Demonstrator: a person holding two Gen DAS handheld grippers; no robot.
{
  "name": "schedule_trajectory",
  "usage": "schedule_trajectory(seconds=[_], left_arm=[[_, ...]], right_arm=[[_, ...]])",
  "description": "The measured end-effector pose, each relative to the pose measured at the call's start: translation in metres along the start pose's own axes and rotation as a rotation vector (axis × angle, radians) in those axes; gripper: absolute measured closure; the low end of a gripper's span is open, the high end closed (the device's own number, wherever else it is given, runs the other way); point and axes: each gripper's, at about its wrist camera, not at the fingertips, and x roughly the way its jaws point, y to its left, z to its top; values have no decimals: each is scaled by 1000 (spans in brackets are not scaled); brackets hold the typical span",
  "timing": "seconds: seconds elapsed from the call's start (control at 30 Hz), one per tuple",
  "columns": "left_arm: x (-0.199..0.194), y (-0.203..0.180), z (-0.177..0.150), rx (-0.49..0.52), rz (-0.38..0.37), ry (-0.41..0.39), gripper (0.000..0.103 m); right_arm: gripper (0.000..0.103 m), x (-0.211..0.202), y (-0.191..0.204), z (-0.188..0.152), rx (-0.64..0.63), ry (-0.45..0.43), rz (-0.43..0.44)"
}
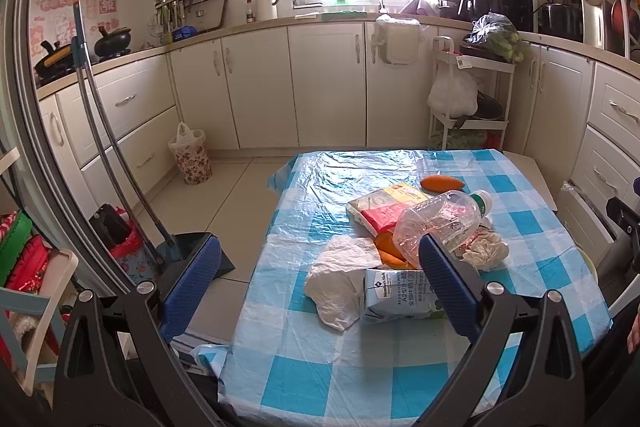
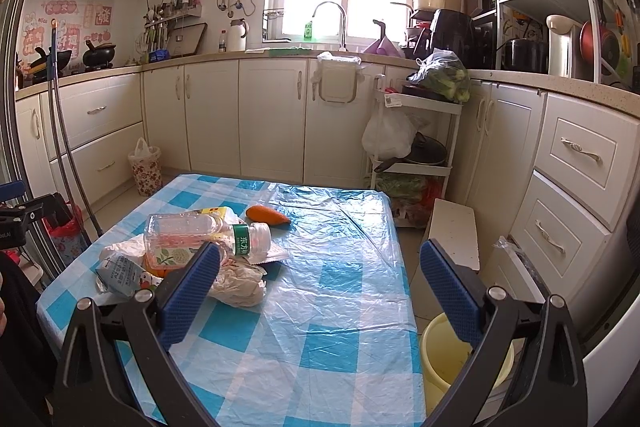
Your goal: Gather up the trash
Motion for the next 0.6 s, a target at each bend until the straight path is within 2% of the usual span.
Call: schedule_trajectory(seconds=[0.6], left_arm=[[0,-1,0,-3,-15,2,7]], right_arm=[[7,-1,1,0,-5,2,4]])
